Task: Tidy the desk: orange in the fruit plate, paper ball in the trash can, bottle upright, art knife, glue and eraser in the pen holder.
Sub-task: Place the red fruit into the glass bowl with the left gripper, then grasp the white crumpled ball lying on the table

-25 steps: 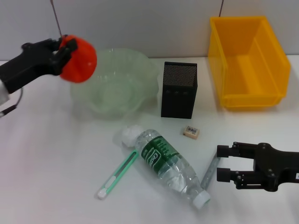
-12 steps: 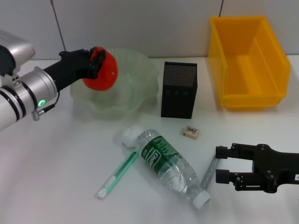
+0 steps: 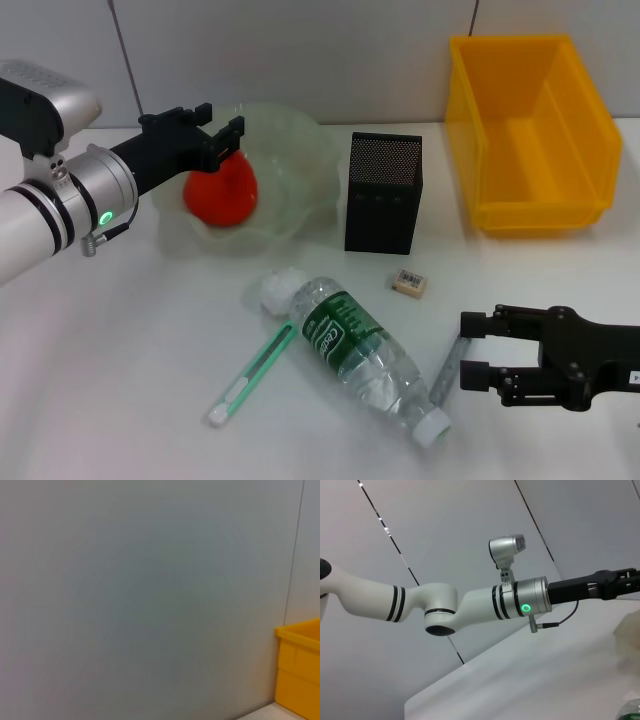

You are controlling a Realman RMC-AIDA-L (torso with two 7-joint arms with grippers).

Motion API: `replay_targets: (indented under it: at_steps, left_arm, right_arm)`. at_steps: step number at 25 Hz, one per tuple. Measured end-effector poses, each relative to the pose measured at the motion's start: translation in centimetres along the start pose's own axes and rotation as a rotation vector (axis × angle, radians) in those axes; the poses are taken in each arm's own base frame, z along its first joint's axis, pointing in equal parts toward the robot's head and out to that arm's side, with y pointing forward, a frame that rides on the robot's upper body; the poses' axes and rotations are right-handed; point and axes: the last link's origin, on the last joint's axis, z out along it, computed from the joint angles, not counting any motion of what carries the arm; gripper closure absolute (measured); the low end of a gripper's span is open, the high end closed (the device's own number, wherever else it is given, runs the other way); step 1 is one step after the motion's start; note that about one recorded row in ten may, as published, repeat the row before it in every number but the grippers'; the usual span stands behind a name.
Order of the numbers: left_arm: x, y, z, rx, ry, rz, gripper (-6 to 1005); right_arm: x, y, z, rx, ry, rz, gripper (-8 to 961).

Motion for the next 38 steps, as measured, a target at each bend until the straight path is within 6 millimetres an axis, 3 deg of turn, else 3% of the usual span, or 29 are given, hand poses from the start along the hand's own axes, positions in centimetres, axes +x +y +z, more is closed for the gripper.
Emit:
replay_targets:
  at_steps: [10,15,17,21,22,25,28,38]
  left_arm:
    - [0.5,0.3,0.0,-0.034,0.027,-0.023,297]
    - [1.5,0.7,-1.0,-0.134,0.071,-0.076,184]
    - [2.4,1.7,-3.1,-0.322,0.075,-0.093,184]
    - [2.5,2.1,-3.9,-0.383,0.063,-0.090,184]
    - [2.1,2.7,-5.2,-0.469,0.000,-0.057,185]
    - [2.1,2.7,-5.2,-0.469,0.000,-0.057,185]
    - [0.2,2.7,-7.4,-0.515,-0.166,0.080,185]
    - [-1.7,2.5,-7.8,-0.520,-0.256,0.200,184]
  right_arm:
    - [0.0,-0.1,0.0,0.005,-0.003,0.002,168]
    - [0.0,-0.1,-0.1,0.007,-0.006,0.004,168]
    - [0.0,-0.1,-0.1,0.009,-0.006,0.004,168]
    - [0.1,-0.1,-0.2,0.015,-0.005,0.006,168]
    - [0.1,-0.1,-0.3,0.016,-0.005,0.006,168]
    - [0.2,-0.1,-0.4,0.019,-0.006,0.009,168]
    - [0.2,-0.1,-0.5,0.021,-0.007,0.011,168]
    - [0.3,-0.2,-0.5,0.029,-0.004,0.017,167]
